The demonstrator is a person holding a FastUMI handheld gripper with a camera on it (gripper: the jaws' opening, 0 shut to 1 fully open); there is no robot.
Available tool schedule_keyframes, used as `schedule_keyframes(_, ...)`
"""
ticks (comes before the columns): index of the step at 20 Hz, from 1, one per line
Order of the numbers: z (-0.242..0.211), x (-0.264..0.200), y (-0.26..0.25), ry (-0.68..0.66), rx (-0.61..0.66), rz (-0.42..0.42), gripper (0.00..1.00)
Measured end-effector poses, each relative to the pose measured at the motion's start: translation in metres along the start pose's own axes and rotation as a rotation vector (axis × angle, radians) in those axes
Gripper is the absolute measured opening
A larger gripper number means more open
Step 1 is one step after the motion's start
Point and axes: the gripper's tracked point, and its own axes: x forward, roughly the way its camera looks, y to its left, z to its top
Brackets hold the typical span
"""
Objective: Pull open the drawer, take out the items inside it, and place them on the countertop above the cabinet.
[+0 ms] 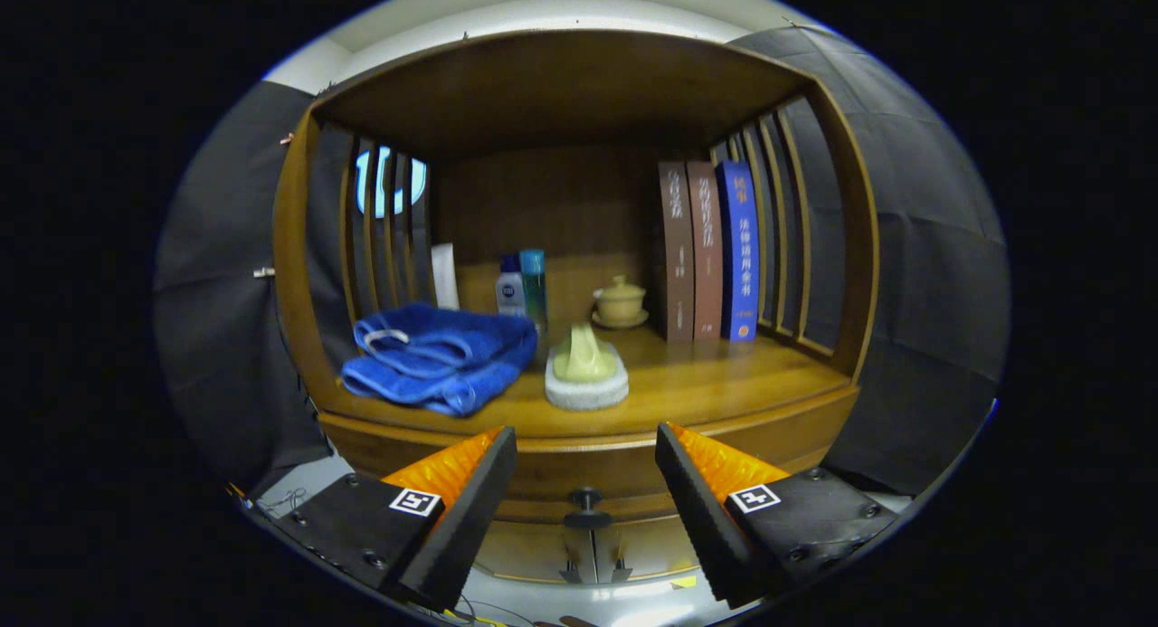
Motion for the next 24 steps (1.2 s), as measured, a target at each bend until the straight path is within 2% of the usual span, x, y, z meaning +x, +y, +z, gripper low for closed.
schedule_keyframes(3, 0.057, -0.019, -0.001, -0.046, -0.008, -0.023, 0.99)
schedule_keyframes(7, 0.127, -0.045, 0.013, -0.099, -0.005, 0.024, 0.99)
schedule_keyframes(11, 0.173, -0.073, 0.018, -0.137, 0.004, 0.052, 0.99)
schedule_keyframes(12, 0.180, -0.090, 0.022, -0.143, -0.006, 0.054, 0.99)
schedule_keyframes(16, 0.186, -0.107, 0.031, -0.148, -0.028, 0.086, 0.99)
schedule_keyframes(24, 0.190, -0.117, 0.036, -0.167, -0.043, 0.104, 0.99)
